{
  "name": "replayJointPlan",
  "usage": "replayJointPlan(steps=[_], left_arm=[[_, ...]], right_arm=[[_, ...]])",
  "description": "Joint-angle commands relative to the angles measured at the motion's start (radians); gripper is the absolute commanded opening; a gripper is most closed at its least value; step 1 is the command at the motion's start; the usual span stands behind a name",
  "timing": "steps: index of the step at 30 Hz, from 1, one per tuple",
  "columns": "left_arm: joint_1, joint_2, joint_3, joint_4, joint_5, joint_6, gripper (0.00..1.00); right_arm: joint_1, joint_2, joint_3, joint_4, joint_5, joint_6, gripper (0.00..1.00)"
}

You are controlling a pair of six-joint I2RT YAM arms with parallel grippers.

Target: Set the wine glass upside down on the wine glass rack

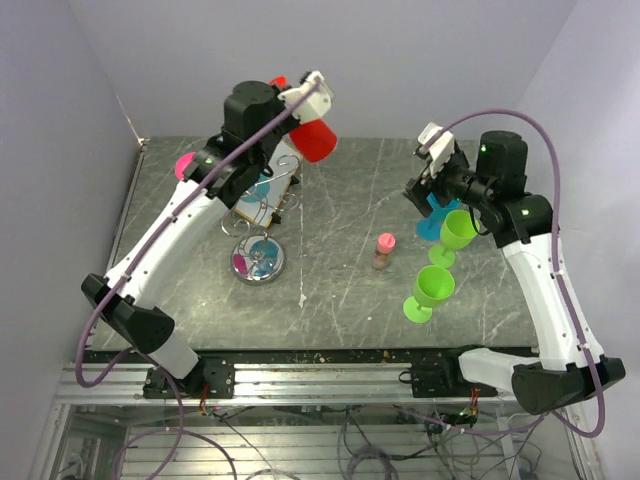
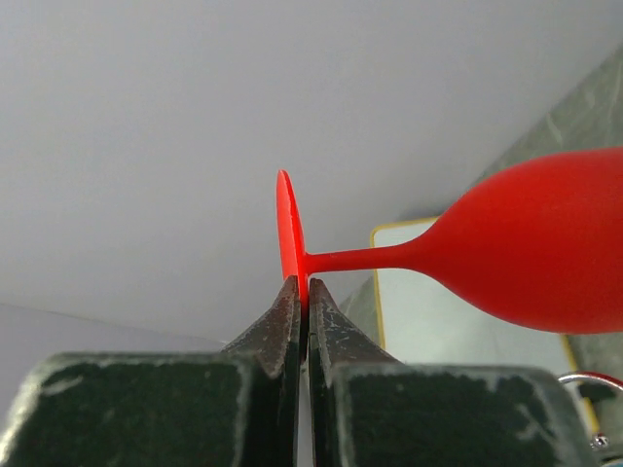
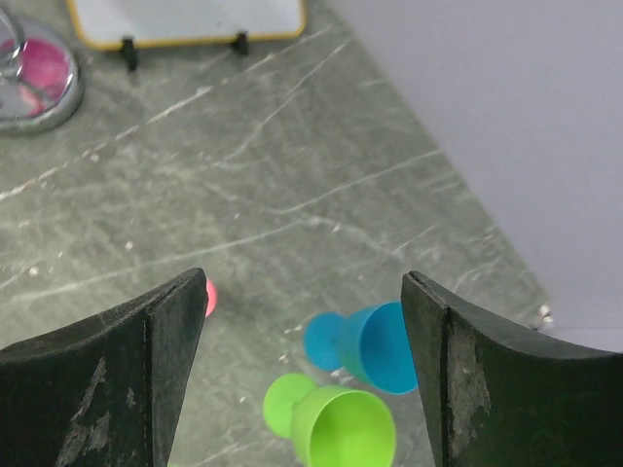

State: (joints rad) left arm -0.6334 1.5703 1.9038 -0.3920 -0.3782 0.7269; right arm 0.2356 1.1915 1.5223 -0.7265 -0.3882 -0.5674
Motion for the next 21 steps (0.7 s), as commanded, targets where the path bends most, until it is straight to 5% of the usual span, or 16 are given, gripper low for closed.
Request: replayJointPlan(steps=[1,21], left_arm=[[-0.042,0.007,-0.064,0.068,-0.116,0.208,0.07],[-0.066,-0.039,-0.191,-0.067,-0.093,0.281,0.07]], right_arm=[[-0.005,-0.029,-0.085,0.024,-0.063,-0.035,0.80],[-0.063,-0.091,-0.346,0.150,-0.147,-0.010,0.80]])
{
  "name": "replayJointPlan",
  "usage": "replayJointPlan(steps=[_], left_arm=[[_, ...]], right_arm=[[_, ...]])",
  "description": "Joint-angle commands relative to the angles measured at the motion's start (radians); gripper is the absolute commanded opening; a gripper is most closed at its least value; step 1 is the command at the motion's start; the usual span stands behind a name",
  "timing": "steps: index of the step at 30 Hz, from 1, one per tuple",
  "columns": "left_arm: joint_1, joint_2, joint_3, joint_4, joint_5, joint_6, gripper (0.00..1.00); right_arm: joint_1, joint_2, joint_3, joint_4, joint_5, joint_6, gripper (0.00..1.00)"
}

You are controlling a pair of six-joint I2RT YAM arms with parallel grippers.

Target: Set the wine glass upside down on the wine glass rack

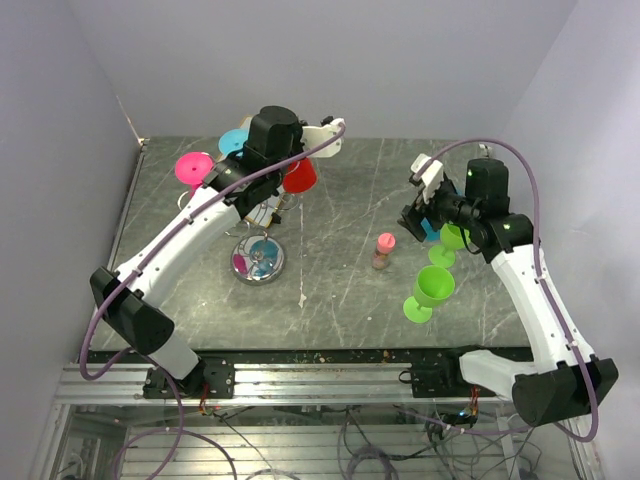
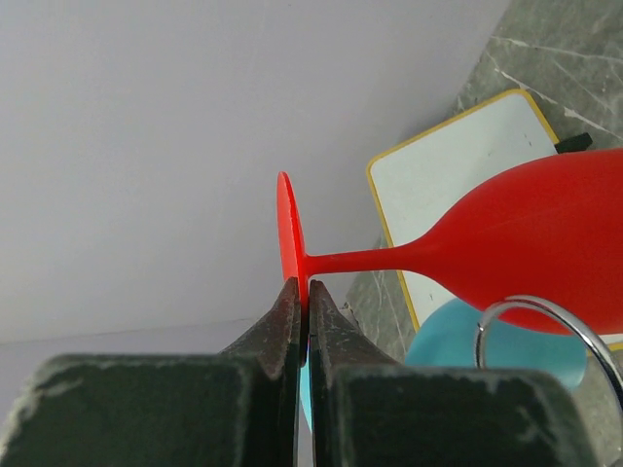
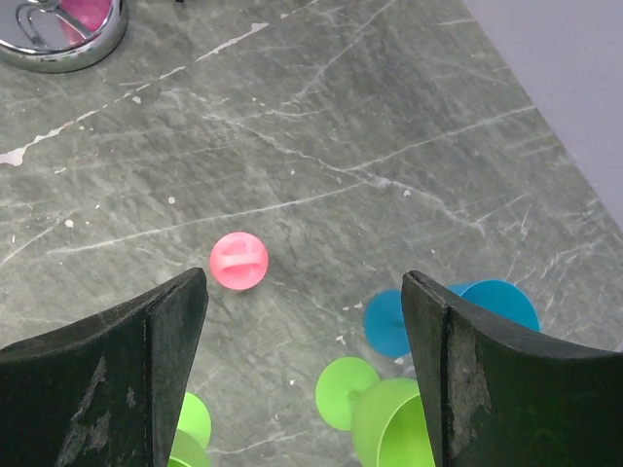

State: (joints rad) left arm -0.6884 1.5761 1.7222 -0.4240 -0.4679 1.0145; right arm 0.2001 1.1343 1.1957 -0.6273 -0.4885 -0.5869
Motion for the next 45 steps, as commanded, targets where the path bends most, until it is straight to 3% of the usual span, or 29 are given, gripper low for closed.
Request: replayJointPlan(steps=[1,12,45], left_arm=[[-0.012,-0.049,-0.015,-0.040,-0.003,-0.015,0.07],[-0.025,-0.106,-0.096,-0.058,-0.031,-0.033,0.07],[-0.050,-0.165,-0.039,-0.280,0.088,-0.053,0.07]], right_arm=[[-0.035,-0.036,-0.022,0.052,-0.055,0.012,0.80],[-0.075,-0.029,-0.014,0.049,-0.097,0.028,0.80],[-0.100,-0.003,-0.006,0.058,-0.092,0.045,0.80]])
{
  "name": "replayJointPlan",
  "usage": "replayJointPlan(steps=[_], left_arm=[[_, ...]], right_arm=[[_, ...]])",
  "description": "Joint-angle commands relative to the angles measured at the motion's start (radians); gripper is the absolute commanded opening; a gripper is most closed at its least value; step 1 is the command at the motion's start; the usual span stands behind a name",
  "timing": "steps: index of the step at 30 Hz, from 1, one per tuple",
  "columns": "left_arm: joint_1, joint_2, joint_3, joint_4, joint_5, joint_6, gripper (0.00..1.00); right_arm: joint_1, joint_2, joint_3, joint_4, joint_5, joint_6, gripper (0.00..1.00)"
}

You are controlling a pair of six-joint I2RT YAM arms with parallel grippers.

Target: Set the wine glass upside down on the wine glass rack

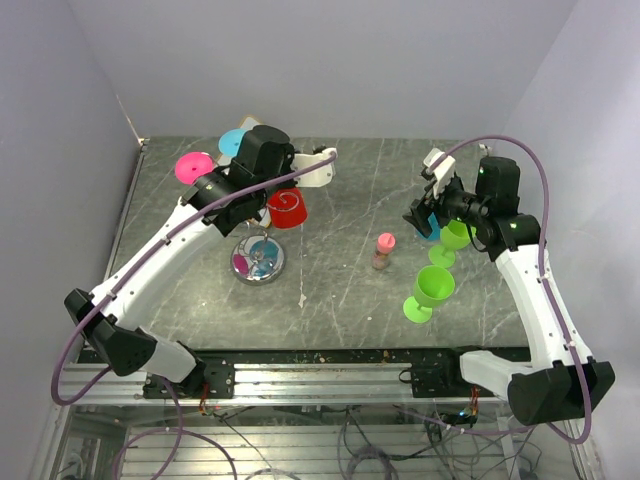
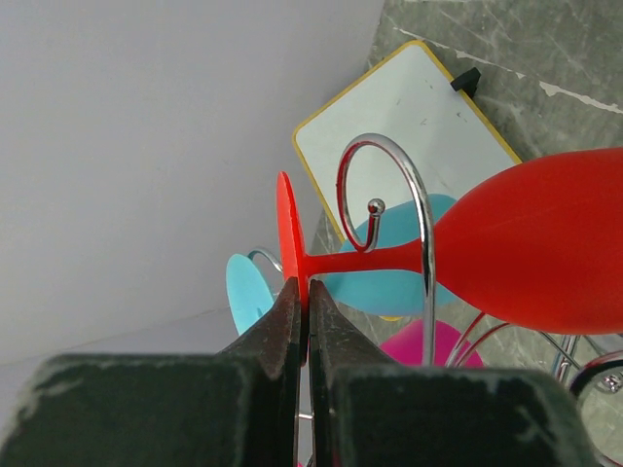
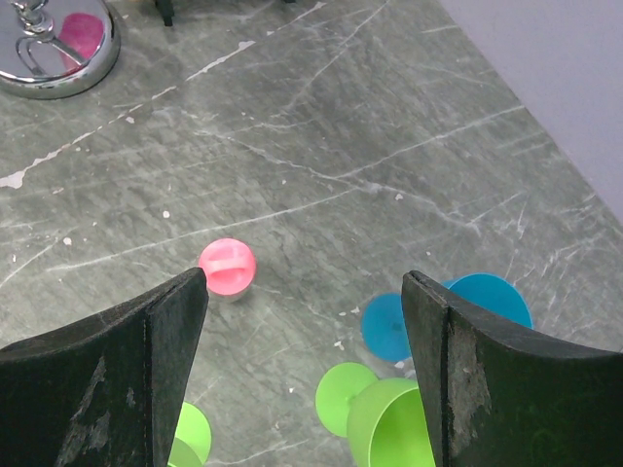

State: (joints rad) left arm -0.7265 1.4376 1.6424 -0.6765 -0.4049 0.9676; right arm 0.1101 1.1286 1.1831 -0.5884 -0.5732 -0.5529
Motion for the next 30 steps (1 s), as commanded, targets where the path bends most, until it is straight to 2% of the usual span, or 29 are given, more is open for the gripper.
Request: replayJointPlan(steps=[1,16,30], left_arm=[[-0.013,-0.027,0.042,-0.035,0.031,-0.005,0.07],[-0.017,-0.034,0.105,-0.107,0.128,0.003,0.07],[-0.033,0.012,0.127,-0.044,0.160,0.000,0.07]], right_arm=[[-0.009,0.005,0.008,0.017,-0.007,0.011,0.80],[-0.011,0.015,0.010,0.016,-0.004,0.013,0.81],[-0.012,0.024,0.015,0.013,-0.005,0.013,0.81]])
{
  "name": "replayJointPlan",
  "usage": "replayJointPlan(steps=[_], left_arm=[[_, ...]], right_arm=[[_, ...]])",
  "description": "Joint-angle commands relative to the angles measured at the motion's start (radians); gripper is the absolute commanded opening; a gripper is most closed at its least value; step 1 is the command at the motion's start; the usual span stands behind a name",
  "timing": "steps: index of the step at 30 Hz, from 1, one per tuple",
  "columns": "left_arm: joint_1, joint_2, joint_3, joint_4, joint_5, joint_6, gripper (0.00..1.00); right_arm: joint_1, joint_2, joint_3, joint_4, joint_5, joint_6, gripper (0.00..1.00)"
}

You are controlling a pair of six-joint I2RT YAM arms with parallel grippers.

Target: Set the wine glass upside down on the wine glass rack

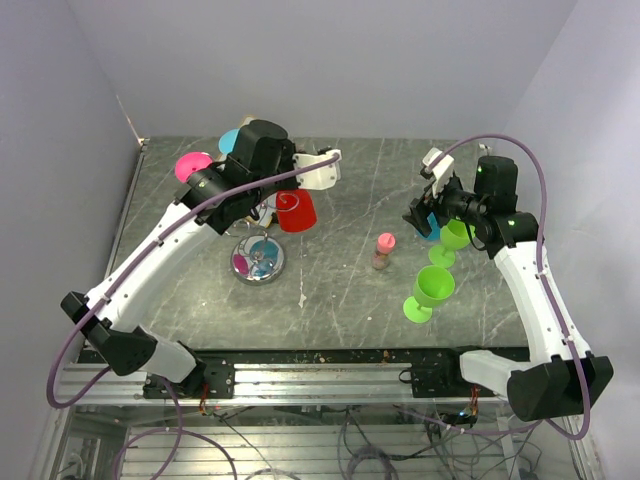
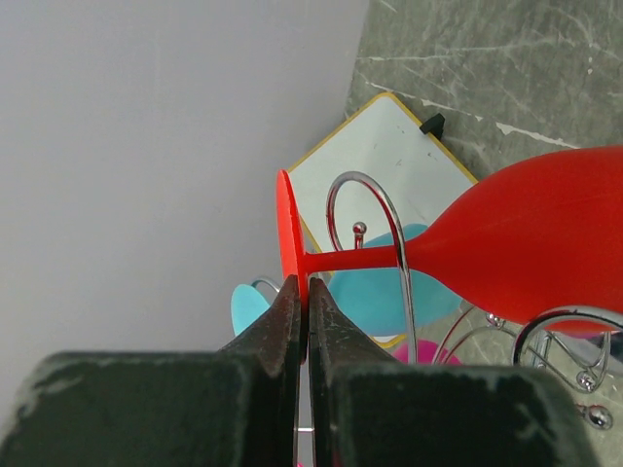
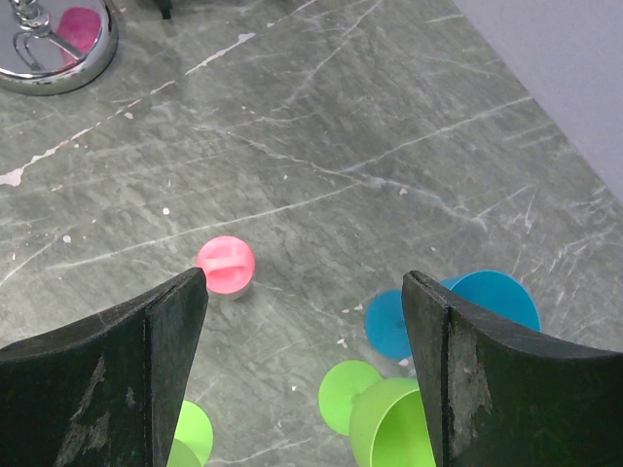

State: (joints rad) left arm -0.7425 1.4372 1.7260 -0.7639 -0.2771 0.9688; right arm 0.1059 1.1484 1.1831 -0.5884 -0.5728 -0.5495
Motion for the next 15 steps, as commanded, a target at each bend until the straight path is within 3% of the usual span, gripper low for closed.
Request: replayJointPlan(steps=[1,15], left_arm=[[-0.018,0.015,0.045,0.046,0.036,-0.001,0.07],[-0.025,0.055,0.042,0.137,0.008,-0.021,0.09]], right_arm=[[-0.009,0.004,0.014,0.014,-0.006,0.010,0.81],[-0.009,0.010,0.020,0.011,-0.010,0.014,0.81]])
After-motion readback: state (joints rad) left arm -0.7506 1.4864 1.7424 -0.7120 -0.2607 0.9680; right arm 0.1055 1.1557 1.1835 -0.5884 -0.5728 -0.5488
